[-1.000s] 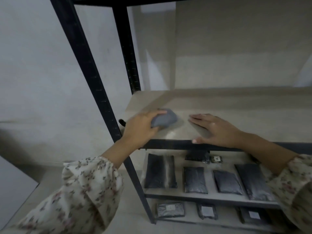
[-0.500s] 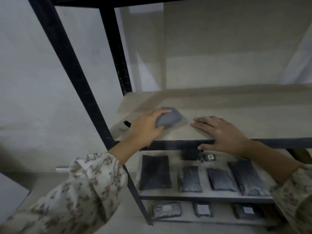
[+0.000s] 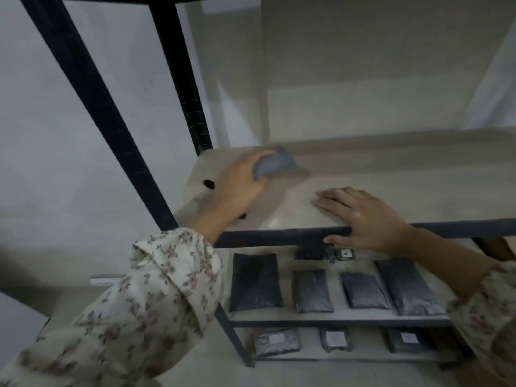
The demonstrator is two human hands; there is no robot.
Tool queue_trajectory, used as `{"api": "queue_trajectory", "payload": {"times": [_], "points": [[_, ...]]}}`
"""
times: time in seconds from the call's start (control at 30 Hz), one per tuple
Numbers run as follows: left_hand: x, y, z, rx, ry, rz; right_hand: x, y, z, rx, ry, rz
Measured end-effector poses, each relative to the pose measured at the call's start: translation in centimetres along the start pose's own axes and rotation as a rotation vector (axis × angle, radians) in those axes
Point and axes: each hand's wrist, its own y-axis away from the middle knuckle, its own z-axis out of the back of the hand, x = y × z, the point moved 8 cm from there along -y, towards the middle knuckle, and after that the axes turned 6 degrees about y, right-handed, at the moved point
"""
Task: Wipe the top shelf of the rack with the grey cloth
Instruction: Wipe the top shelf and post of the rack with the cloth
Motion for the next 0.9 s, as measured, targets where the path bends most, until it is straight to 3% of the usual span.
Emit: {"api": "queue_trajectory", "payload": {"times": [0.07, 0.13, 0.3, 0.47, 0.57, 0.67, 0.7, 0.83, 0.9], "points": [[2.2, -0.5, 1.0, -0.074, -0.135, 0.120, -0.1, 0.0, -0.1, 0.022, -0.002, -0.006], [2.6, 0.7, -0.8, 0.034, -0.223, 0.149, -0.1, -0.1, -0.1, 0.025, -0.001, -0.010], [-3.2, 4.1, -3.6, 0.209, 0.028, -0.060, -0.1, -0.2, -0.2, 0.005, 0.032, 0.008], [-1.2, -0.3, -0.1, -0.072, -0.161, 0.047, -0.1, -0.1, -0.2, 0.053, 0.003, 0.005], [-0.3, 0.6, -3.2, 0.154, -0.249, 0.120, -0.1, -0.1, -0.2, 0.059, 0.003, 0.004], [-2.7, 1.4, -4.9, 0.396, 0.159, 0.075, -0.1, -0.1, 0.0, 0.019, 0.009, 0.015], [-3.1, 0.9, -4.6, 0.403, 0.236, 0.060, -0.1, -0.1, 0.0, 0.019, 0.005, 0.016], [0.4, -3.0, -1.6, 0.038, 0.064, 0.018, -0.1, 0.0, -0.2, 0.033, -0.004, 0.017], [1.8, -3.1, -3.1, 0.113, -0.058, 0.021, -0.1, -0.1, -0.1, 0.040, -0.010, 0.016]]}}
